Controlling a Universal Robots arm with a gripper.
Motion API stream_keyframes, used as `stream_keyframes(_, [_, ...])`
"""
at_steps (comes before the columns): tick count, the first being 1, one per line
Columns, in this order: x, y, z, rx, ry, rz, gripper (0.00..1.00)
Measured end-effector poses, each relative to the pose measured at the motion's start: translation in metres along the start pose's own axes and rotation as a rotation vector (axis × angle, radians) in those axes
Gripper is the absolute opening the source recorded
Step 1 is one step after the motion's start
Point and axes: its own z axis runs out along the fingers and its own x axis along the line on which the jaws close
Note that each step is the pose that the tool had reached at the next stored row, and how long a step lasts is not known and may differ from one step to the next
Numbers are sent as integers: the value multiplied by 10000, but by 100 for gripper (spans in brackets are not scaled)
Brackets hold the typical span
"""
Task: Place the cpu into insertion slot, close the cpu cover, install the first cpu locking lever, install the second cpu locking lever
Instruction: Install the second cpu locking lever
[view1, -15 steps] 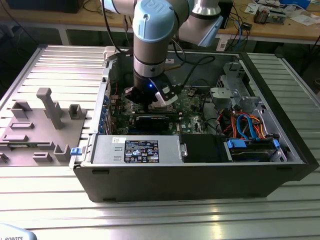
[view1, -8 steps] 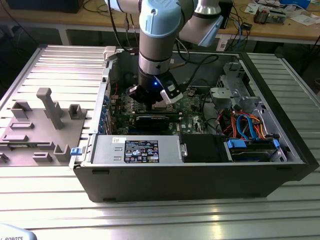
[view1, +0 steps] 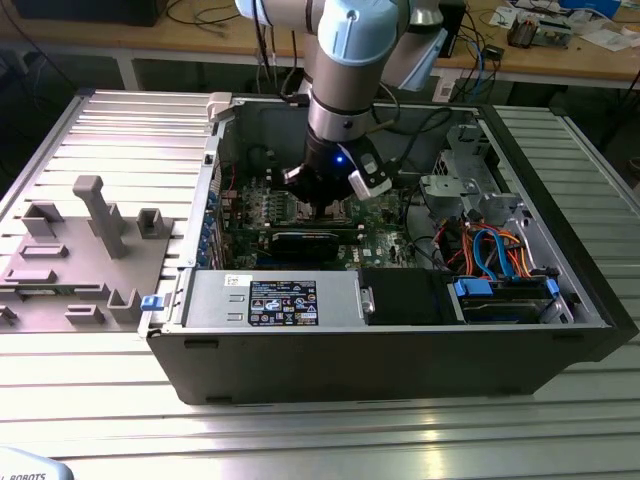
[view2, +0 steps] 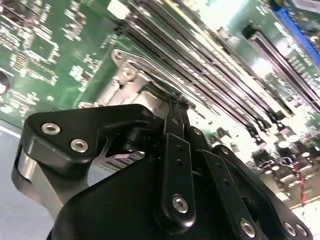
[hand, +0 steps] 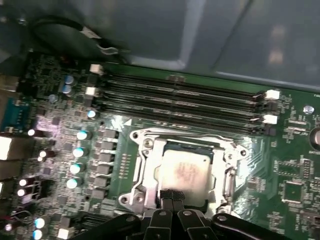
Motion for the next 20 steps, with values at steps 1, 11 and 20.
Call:
stream_keyframes(1, [-24,20,2,80,15,5,11])
stream_keyframes(11, [-113,301,-95,973,152,58,11])
stream_keyframes(20, [-106,327,-279,1126,177,67,11])
